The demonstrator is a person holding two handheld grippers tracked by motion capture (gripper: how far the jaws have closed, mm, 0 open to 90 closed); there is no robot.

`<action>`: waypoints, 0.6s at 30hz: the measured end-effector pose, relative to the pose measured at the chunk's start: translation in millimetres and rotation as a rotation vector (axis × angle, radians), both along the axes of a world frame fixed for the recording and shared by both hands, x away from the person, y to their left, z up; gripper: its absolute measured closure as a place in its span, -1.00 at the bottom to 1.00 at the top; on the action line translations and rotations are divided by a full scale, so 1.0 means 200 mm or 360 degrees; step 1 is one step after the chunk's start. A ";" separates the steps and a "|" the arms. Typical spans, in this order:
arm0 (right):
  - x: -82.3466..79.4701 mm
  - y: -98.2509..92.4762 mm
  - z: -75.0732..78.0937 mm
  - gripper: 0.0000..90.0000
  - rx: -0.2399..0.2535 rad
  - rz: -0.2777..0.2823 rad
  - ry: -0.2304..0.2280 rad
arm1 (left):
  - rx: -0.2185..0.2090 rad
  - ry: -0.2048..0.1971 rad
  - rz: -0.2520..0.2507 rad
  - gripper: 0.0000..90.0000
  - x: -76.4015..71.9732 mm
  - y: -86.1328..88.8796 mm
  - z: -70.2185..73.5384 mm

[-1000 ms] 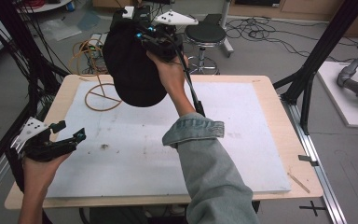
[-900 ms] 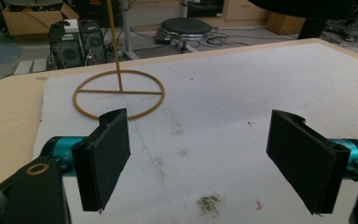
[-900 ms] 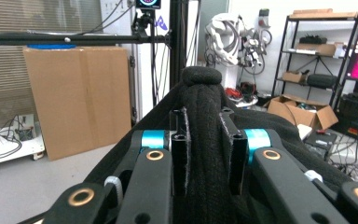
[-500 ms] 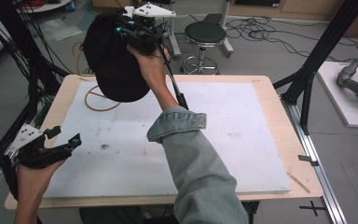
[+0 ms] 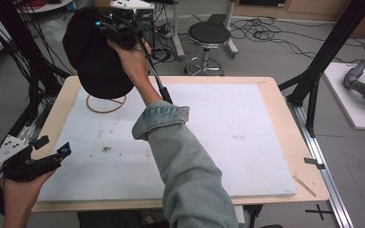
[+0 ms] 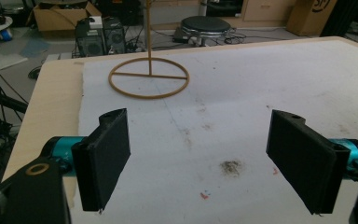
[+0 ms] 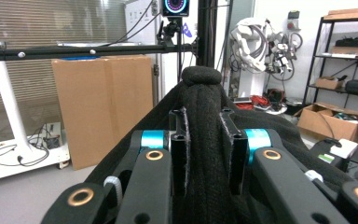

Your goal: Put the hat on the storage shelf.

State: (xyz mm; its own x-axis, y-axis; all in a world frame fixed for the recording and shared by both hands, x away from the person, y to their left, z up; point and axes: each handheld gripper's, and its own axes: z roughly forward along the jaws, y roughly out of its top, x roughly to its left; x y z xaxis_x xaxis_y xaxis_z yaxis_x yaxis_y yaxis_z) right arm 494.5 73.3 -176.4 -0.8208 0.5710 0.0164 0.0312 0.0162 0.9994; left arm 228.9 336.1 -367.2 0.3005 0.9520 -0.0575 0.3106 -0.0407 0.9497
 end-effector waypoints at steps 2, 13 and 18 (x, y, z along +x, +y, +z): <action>0.01 0.03 0.00 0.74 -0.0002 0.0011 0.0007 | 0.0001 0.0006 0.0006 -0.52 -0.01 0.01 0.00; 0.11 0.14 -0.05 0.74 0.0024 0.0024 0.0086 | 0.0002 0.0003 -0.0004 -0.52 -0.01 0.01 0.00; 0.16 0.18 -0.07 0.74 0.0008 0.0003 0.0118 | 0.0004 0.0003 -0.0003 -0.52 -0.01 0.01 0.00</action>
